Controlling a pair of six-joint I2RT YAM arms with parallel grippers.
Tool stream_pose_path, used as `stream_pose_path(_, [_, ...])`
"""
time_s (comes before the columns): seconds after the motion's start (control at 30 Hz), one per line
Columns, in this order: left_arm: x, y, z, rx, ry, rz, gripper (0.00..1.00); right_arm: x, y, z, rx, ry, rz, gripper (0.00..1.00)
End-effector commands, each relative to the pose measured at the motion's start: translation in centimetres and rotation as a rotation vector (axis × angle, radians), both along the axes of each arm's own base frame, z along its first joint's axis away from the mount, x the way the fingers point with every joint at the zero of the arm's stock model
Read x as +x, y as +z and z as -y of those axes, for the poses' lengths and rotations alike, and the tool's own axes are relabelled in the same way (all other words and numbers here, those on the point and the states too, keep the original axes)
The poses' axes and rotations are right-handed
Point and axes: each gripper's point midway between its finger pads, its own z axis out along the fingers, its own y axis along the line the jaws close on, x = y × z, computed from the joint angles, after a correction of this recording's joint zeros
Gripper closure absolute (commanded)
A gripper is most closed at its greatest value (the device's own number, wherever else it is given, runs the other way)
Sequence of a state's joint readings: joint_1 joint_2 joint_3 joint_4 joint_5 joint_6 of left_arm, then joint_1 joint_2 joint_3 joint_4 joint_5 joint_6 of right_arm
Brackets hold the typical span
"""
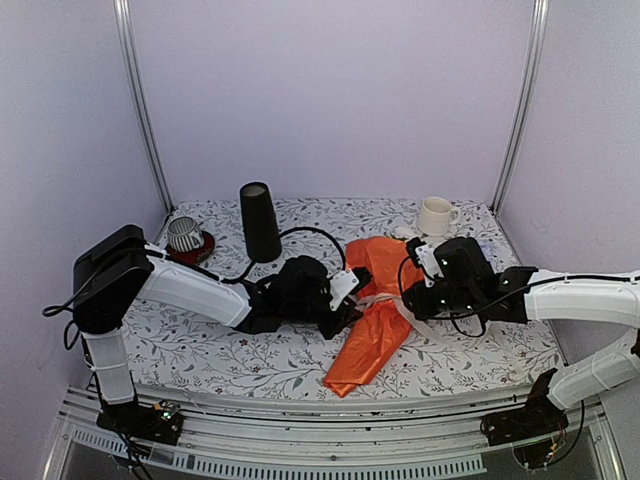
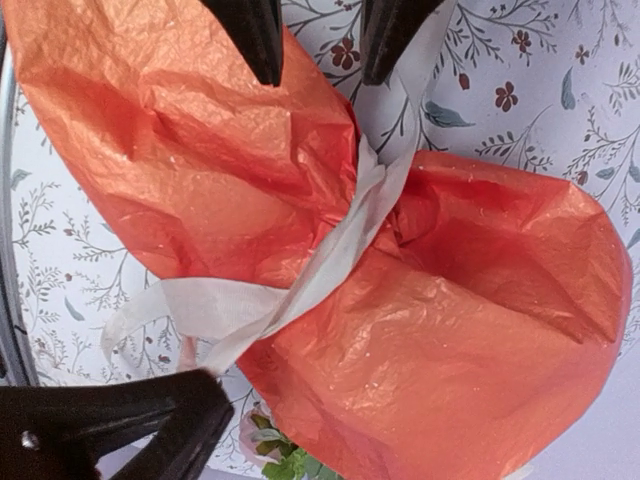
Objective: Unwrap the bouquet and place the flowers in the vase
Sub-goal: Untie the half-tied ribbon from the folded wrapping paper.
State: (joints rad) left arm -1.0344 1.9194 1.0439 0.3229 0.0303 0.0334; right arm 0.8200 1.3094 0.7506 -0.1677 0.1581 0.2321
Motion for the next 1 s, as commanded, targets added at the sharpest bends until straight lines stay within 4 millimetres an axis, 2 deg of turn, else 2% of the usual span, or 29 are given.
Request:
stream_pose_path(0.0, [-0.4, 0.3, 0.2, 0.001, -0.004, 0.014, 0.71, -0.6, 0.3, 1.9, 0.085, -0.122, 0.009, 0.95])
stream_pose_path(0.2, [-0.5, 0.3, 0.4, -0.003, -0.009, 0.010, 0.71, -2.5, -0.2, 3.0, 0.198, -0.145, -0.018, 0.91])
stream_pose_path(0.4, [-0.4, 0.2, 0.4, -0.001, -0.006, 0.008, 0.71, -4.2, -2.7, 3.9, 0.196, -0.156, -0.098, 0.92])
stream_pose_path(0.5, [-0.4, 0.1, 0.4, 0.002, -0.006, 0.009, 0.71, -4.5, -2.8, 4.2, 0.185, -0.155, -0.108, 0.91])
stream_pose_path(0.57, [-0.4, 0.1, 0.4, 0.003, -0.006, 0.009, 0.71, -4.6, -2.3, 3.8, 0.191, -0.119, -0.100, 0.87])
stream_pose_path(0.67, [-0.4, 0.0, 0.4, 0.005, -0.006, 0.009, 0.67, -4.6, -1.3, 3.0, 0.163, -0.054, -0.079, 0.76])
stream_pose_path(0.73, [-0.3, -0.1, 0.3, 0.007, 0.000, 0.012, 0.61, -4.2, -1.3, 3.3, 0.104, -0.061, -0.077, 0.72])
stream_pose_path(0.87, [-0.2, 0.0, 0.1, 0.002, 0.005, 0.018, 0.50, -3.0, -1.6, 4.2, 0.002, -0.119, -0.068, 0.68])
stream_pose_path(0.97, [-0.2, -0.1, 0.0, 0.003, 0.009, 0.021, 0.46, -2.4, -2.1, 4.4, -0.049, -0.134, -0.068, 0.67])
